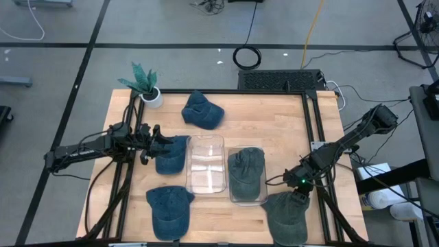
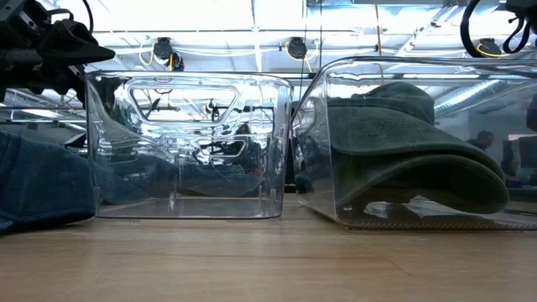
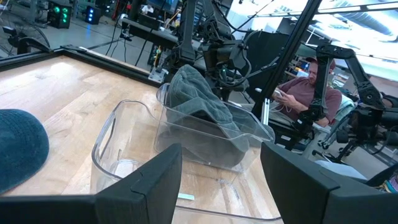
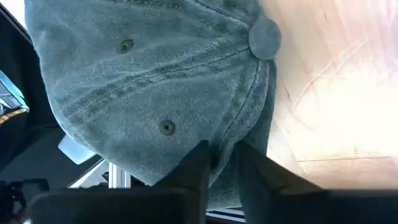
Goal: Pick & Place hat
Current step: Put the gray cap into the right transparent bin
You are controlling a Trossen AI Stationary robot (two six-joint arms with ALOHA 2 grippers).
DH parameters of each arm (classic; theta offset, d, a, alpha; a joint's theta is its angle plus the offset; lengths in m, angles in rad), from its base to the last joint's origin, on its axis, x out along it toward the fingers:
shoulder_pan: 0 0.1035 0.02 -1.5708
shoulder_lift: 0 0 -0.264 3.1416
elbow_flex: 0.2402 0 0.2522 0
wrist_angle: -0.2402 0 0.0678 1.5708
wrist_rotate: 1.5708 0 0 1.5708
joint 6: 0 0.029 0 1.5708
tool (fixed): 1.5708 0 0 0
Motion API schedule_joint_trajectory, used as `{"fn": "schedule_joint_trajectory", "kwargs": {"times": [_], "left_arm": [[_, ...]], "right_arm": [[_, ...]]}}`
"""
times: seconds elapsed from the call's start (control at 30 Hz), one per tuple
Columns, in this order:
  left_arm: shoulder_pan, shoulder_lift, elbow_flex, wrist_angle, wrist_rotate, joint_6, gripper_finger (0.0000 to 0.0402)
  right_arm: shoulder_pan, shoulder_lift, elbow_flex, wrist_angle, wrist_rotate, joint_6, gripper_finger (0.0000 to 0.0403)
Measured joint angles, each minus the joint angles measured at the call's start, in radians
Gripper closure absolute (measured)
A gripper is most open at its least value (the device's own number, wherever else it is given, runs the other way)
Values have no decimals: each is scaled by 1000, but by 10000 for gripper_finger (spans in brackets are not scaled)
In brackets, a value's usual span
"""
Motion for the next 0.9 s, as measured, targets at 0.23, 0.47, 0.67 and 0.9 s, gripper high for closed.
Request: {"fn": "schedule_joint_trajectory", "kwargs": {"times": [0.23, 0.47, 0.67, 0.9], "left_arm": [[0, 0, 0, 0, 0, 0, 174], [0, 0, 0, 0, 0, 0, 174], [0, 0, 0, 0, 0, 0, 174], [0, 0, 0, 0, 0, 0, 174]], "right_arm": [[0, 0, 0, 14, -21, -72, 398], [0, -11, 0, 127, -21, -123, 402], [0, -93, 0, 166, 27, -148, 402], [0, -256, 0, 190, 139, -190, 403]]}}
